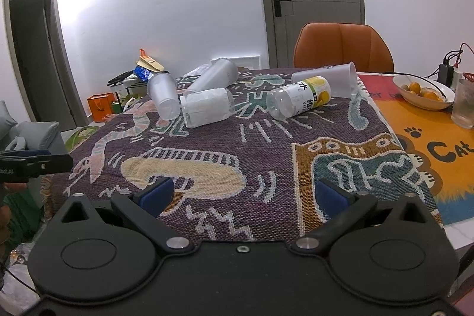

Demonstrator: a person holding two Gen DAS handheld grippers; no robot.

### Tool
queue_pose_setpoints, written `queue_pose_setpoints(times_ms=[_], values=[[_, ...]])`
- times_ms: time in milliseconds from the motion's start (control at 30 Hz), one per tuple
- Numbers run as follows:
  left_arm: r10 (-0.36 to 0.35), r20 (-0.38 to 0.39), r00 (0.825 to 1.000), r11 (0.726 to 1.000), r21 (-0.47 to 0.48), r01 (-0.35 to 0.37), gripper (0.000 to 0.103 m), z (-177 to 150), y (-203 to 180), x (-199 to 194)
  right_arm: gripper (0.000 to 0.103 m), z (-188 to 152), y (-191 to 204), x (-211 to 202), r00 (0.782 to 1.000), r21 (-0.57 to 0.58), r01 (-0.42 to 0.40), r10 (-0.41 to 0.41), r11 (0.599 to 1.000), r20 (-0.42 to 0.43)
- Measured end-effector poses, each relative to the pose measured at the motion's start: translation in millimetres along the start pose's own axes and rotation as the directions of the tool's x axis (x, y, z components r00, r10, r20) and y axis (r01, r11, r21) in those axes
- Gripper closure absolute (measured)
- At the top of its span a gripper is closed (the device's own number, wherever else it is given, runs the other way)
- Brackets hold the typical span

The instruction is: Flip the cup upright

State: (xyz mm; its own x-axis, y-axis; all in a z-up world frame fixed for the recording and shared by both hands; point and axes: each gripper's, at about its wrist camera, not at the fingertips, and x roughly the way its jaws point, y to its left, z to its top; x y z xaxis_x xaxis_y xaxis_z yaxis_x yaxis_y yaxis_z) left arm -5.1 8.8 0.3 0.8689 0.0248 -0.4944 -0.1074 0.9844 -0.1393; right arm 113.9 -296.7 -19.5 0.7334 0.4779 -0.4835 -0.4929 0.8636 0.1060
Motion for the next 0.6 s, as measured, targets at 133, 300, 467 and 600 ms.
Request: queue_pose_setpoints(times_ms=[133,300,467,600], values=[[0.000,-0.003,1.000,1.000,0.000,0.000,0.000,-1,1,1,0.000,0,-4,2,1.000,0.002,0.003,-0.003,1.000,-0.003],[0.003,-0.014,1.000,1.000,0.003,-0.003,0.000,0,4,9,0.000,2,-6,8,1.000,-0.001,0.010,-0.010,1.000,-0.004],[0.012,-0.030,0.999,1.000,-0.007,-0.012,0.000,8,8,28,0.000,11,-6,18,1.000,-0.055,0.024,-0.023,0.998,0.014],[0.017,-0.039,0.999,1.000,-0.004,-0.017,0.000,15,9,44,0.000,18,-12,33,1.000,-0.062,0.017,-0.016,0.998,0.008]])
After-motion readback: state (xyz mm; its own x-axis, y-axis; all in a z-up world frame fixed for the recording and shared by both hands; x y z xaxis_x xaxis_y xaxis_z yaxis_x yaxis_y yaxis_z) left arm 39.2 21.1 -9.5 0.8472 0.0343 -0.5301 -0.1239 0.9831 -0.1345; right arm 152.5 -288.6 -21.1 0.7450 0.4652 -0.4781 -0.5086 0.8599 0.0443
